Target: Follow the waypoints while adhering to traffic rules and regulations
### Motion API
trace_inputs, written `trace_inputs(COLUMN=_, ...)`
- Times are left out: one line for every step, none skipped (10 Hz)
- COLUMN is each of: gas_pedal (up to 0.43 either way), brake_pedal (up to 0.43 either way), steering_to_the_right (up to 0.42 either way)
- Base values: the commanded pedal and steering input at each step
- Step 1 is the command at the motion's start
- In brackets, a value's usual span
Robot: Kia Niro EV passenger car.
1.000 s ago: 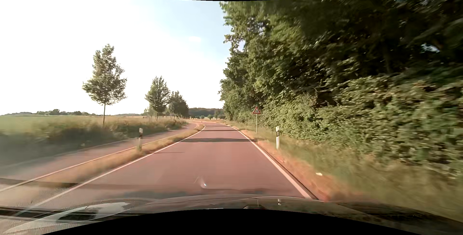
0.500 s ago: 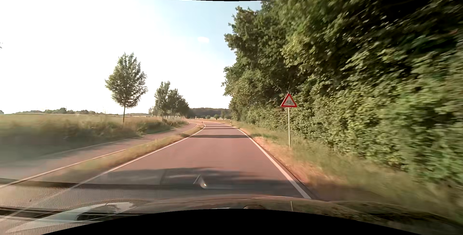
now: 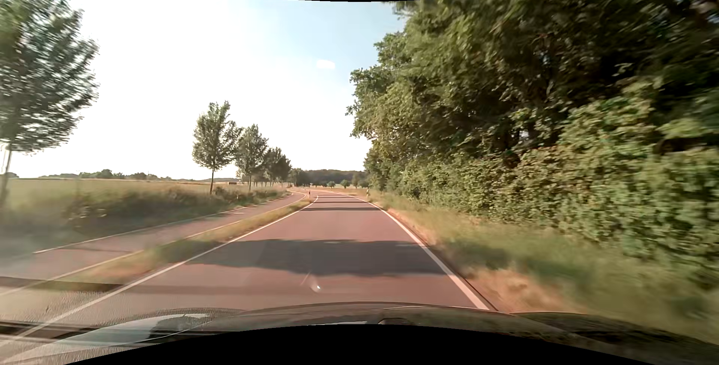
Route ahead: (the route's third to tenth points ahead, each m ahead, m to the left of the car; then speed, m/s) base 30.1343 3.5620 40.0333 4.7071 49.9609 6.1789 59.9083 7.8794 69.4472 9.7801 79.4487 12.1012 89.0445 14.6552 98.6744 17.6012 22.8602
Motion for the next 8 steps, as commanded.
trace_inputs(gas_pedal=0.248, brake_pedal=0.0, steering_to_the_right=-0.021)
trace_inputs(gas_pedal=0.248, brake_pedal=0.0, steering_to_the_right=-0.015)
trace_inputs(gas_pedal=0.248, brake_pedal=0.0, steering_to_the_right=-0.013)
trace_inputs(gas_pedal=0.248, brake_pedal=0.0, steering_to_the_right=-0.015)
trace_inputs(gas_pedal=0.26, brake_pedal=0.0, steering_to_the_right=-0.016)
trace_inputs(gas_pedal=0.268, brake_pedal=0.0, steering_to_the_right=-0.016)
trace_inputs(gas_pedal=0.268, brake_pedal=0.0, steering_to_the_right=-0.02)
trace_inputs(gas_pedal=0.268, brake_pedal=0.0, steering_to_the_right=-0.023)
